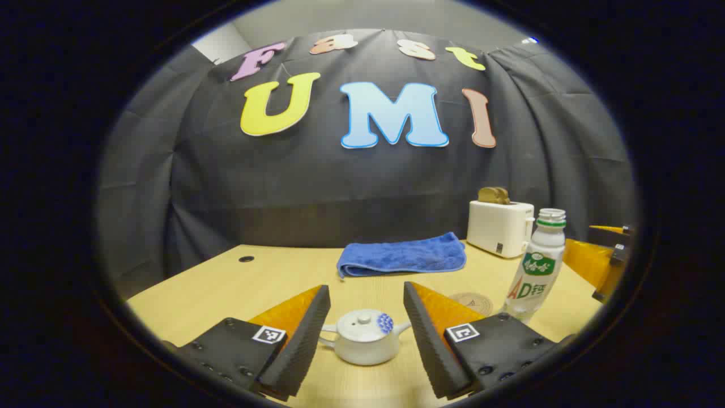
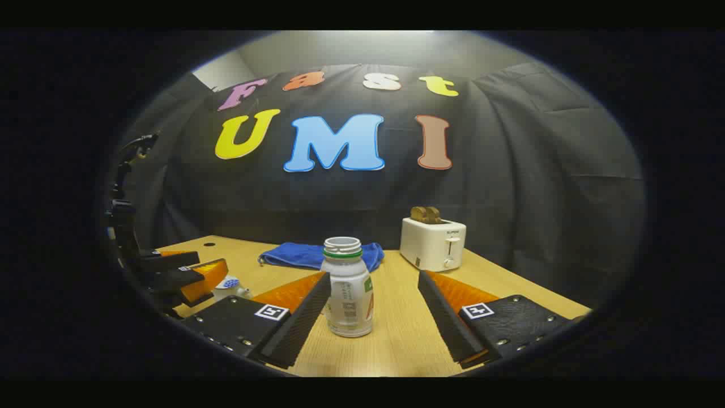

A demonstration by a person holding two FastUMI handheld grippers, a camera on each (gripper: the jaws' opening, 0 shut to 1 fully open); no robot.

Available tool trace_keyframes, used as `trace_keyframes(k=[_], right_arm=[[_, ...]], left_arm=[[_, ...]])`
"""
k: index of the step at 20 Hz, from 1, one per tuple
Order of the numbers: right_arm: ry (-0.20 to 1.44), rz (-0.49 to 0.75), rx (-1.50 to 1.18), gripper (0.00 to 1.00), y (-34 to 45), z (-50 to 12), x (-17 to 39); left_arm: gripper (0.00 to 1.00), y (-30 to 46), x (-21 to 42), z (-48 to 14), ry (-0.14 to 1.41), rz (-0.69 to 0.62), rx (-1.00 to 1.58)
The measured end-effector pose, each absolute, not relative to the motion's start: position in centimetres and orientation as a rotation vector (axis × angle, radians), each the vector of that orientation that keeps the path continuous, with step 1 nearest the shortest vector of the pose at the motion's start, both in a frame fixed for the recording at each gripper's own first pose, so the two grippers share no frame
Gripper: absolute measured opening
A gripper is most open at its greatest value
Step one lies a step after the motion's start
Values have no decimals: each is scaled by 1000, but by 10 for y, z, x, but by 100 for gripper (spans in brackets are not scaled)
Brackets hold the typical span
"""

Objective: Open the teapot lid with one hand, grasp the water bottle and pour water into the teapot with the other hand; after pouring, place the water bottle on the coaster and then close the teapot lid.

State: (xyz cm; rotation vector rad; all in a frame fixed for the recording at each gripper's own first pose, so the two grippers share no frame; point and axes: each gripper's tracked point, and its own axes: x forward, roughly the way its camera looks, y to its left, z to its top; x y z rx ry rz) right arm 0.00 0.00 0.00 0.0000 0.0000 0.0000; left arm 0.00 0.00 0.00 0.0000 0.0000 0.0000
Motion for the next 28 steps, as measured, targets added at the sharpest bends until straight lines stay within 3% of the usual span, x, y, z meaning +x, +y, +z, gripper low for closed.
trace_keyframes(k=[2, 9, 14, 19, 21, 28], right_arm=[[16, 12, 0, 95, 2, -6, 6], [27, 30, -4, 95, 5, -12, 12], [37, 37, 14, 96, 4, -16, 10], [40, 34, 19, 95, 3, -17, 10], [40, 36, 17, 95, 4, -17, 9], [44, 53, 15, 96, 8, -19, 8]], left_arm=[[82, 1, 11, -10, 21, 1, -3], [75, 1, 31, -25, 58, 17, -12], [58, 3, 35, -31, 67, 30, -13], [28, 4, 36, -30, 66, 34, -2], [22, 3, 36, -30, 65, 37, 11], [16, 7, 32, -15, 44, 15, -29]])
